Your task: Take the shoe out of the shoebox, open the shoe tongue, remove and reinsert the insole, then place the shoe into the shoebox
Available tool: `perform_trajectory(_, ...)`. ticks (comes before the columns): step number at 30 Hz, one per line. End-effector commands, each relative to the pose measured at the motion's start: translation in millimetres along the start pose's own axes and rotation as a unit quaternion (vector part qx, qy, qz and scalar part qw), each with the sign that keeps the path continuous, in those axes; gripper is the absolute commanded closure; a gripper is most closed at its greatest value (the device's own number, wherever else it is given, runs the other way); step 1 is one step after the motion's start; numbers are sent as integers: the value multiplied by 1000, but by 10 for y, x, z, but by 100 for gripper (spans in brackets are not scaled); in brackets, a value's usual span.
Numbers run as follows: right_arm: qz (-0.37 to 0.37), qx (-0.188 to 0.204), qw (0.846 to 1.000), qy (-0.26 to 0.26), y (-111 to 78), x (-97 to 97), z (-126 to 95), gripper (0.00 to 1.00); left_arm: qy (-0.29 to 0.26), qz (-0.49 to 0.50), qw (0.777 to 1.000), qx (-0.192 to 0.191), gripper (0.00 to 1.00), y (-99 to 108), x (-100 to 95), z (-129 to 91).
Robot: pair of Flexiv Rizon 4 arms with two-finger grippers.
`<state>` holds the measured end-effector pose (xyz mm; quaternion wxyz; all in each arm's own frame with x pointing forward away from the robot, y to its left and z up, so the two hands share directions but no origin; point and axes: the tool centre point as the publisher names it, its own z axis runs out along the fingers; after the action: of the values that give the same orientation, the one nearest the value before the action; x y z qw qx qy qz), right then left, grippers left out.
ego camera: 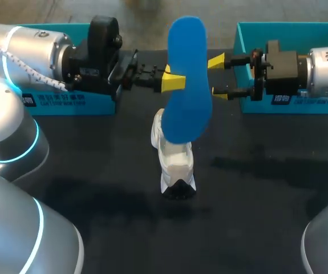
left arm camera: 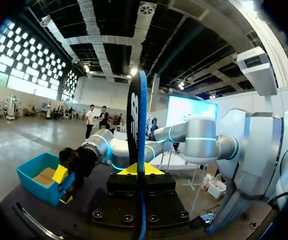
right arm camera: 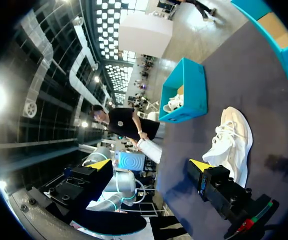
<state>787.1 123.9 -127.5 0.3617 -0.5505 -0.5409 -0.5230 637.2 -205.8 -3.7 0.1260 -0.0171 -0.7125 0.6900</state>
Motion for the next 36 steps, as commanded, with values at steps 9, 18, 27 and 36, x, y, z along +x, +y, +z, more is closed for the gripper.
perform_trajectory(9,0,-1,1000,-1,-3,3,22,0,-31,220,975,20,100,11,-137,62)
perform_trajectory(18,0,-1,1000,-1,-3,3,22,0,-31,220,975,20,100,11,-137,62)
perform_trajectory(27,0,-1,1000,-1,-3,3,22,0,-35,242,970,16,100,79,-132,35)
perform_trajectory(36,0,-1,1000,-1,-3,3,22,0,-41,389,920,-6,100,322,-200,-96)
